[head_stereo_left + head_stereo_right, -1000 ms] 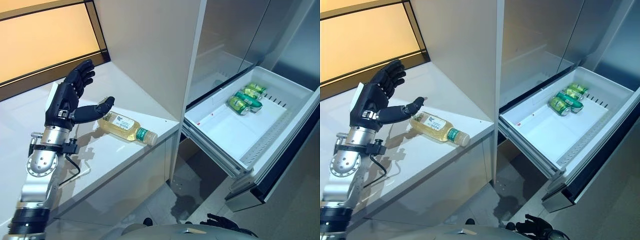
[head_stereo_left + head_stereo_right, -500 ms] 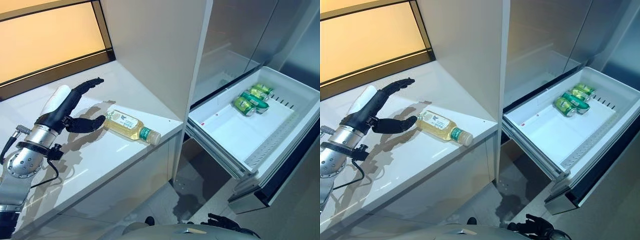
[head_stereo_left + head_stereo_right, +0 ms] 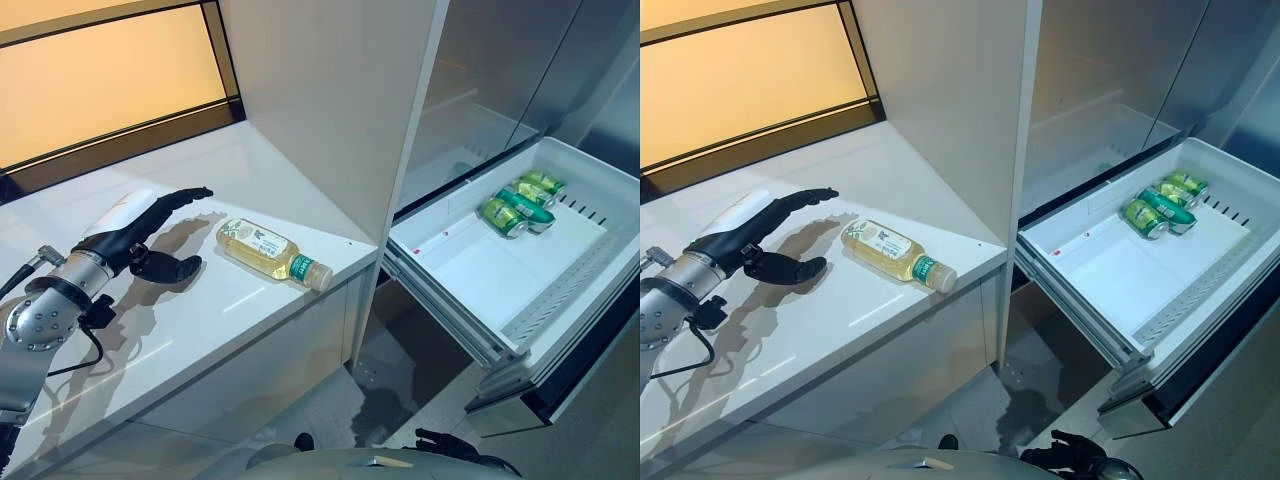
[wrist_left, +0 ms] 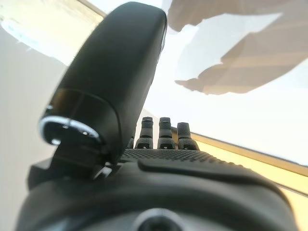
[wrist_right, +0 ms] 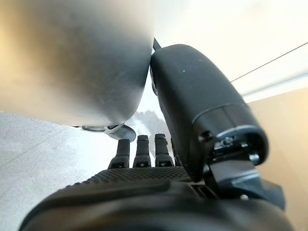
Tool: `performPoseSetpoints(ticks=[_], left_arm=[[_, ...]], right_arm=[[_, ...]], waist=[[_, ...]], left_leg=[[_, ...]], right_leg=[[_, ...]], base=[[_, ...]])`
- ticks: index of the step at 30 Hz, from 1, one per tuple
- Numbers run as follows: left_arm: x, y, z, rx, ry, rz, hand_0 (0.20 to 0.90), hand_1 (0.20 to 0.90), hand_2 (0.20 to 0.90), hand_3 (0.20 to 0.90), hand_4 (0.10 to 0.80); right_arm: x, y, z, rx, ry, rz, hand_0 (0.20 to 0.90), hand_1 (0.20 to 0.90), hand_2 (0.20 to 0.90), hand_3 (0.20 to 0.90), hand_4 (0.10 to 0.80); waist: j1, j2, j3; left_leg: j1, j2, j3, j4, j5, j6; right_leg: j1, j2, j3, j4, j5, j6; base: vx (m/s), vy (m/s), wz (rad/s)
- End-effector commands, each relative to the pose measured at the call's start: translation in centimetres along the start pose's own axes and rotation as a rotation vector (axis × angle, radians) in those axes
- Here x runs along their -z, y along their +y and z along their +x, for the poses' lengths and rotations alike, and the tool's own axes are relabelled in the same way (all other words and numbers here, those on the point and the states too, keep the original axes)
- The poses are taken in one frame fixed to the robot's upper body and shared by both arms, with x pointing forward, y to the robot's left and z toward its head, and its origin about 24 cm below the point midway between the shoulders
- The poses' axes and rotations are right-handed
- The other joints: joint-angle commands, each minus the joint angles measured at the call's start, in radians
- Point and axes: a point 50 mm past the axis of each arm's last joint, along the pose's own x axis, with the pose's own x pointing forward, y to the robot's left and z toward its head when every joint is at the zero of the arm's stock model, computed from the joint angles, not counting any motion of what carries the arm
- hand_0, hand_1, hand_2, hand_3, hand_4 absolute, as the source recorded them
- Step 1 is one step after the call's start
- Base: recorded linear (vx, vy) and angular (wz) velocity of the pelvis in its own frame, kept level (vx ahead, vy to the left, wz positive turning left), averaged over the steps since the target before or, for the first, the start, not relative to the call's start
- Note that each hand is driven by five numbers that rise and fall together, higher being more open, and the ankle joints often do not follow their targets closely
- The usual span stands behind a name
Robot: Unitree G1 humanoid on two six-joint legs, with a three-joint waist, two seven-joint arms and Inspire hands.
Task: Put drinks into fridge and close the fridge
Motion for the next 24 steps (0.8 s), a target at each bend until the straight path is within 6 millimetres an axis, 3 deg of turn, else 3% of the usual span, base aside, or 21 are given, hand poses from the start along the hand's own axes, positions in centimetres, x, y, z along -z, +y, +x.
performPoseSetpoints(ticks=[1,10,18,24], left_arm=[[-3.8,4.7,-0.2,-0.158,-0.172,0.064,0.900,0.900,0.900,0.900,0.800],[-6.4,5.0,0.1,-0.148,-0.314,0.057,0.900,0.900,0.900,0.900,0.800],[-7.5,3.1,0.8,0.106,-0.369,-0.141,0.900,0.900,0.900,0.900,0.800],[-8.5,2.3,1.0,0.190,-0.409,-0.147,0.900,0.900,0.900,0.900,0.800]], right_arm=[[-1.4,-1.0,-0.2,0.021,-0.021,-0.116,0.900,0.900,0.900,0.900,0.800],[-1.1,-0.4,-0.2,0.010,-0.029,-0.137,0.900,0.900,0.900,0.900,0.800],[-1.2,-0.2,-0.3,0.008,-0.050,-0.148,0.900,0.900,0.900,0.900,0.800],[-1.0,-0.3,-0.3,0.005,-0.050,-0.154,0.900,0.900,0.900,0.900,0.800]], waist=[[-0.013,0.014,-0.011],[-0.020,0.002,-0.011],[-0.032,0.001,-0.005],[-0.037,0.000,-0.003]], left_leg=[[-0.002,-0.039,0.044,0.006,-0.087,0.002],[0.001,-0.044,0.038,0.006,-0.088,0.008],[0.008,-0.045,0.043,0.006,-0.090,0.012],[0.007,-0.044,0.044,0.006,-0.089,0.011]], right_leg=[[0.059,-0.016,-0.005,0.011,-0.084,0.087],[0.061,-0.019,0.001,0.021,-0.084,0.089],[0.062,-0.020,0.002,0.029,-0.085,0.091],[0.064,-0.019,-0.002,0.027,-0.085,0.092]], base=[[-0.037,0.017,0.00],[-0.003,0.002,0.00],[0.000,0.000,0.00],[0.000,0.000,0.00]])
